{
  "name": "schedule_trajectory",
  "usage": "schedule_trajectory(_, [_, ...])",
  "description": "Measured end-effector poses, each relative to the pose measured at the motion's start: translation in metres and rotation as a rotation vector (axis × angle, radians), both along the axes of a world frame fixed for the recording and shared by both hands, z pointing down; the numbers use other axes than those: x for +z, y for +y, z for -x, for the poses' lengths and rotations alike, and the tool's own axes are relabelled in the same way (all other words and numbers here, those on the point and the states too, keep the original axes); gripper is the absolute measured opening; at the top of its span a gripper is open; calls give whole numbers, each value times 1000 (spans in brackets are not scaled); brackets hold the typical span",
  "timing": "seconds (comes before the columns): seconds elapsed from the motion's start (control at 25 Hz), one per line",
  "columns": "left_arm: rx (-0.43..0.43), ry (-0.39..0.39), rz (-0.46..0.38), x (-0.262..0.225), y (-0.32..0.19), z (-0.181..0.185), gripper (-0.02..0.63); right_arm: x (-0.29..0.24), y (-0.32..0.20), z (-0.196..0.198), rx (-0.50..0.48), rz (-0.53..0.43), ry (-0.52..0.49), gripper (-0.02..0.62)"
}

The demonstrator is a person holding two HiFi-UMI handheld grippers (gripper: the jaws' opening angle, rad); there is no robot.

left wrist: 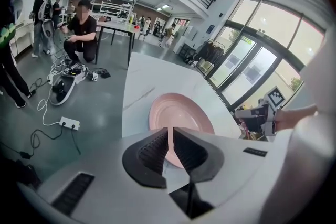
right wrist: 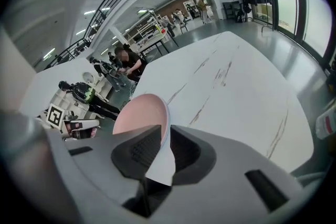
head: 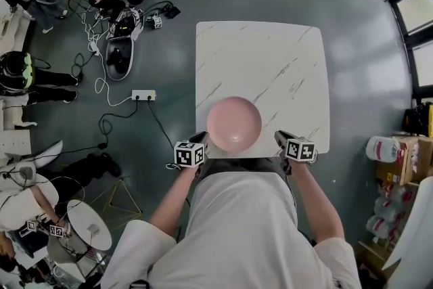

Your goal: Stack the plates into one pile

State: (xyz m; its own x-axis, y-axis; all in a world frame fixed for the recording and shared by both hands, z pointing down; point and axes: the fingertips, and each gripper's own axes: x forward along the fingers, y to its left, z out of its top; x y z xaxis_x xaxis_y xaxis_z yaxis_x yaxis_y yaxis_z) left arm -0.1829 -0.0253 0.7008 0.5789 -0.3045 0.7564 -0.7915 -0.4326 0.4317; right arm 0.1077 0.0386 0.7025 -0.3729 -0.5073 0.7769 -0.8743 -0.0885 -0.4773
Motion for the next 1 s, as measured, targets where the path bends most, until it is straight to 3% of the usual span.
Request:
schedule_trajectory(0.2, [-111,69,-19,-23,13,11,14,-29,5,11,-84,-102,-52,44])
schedule_trajectory(0.36, [-175,133,-69,-48,33,17,12,-59,17,17,-169,-229,-13,35])
schedule_trajectory(0.56, [-209,171,-144,-72,65,17,12,-83,48,16,-236,-319,7,34])
schedule_trajectory(1.0, [-241,226,-203,-105,162,2,12,-115,119,-14,-194,-402,30,34])
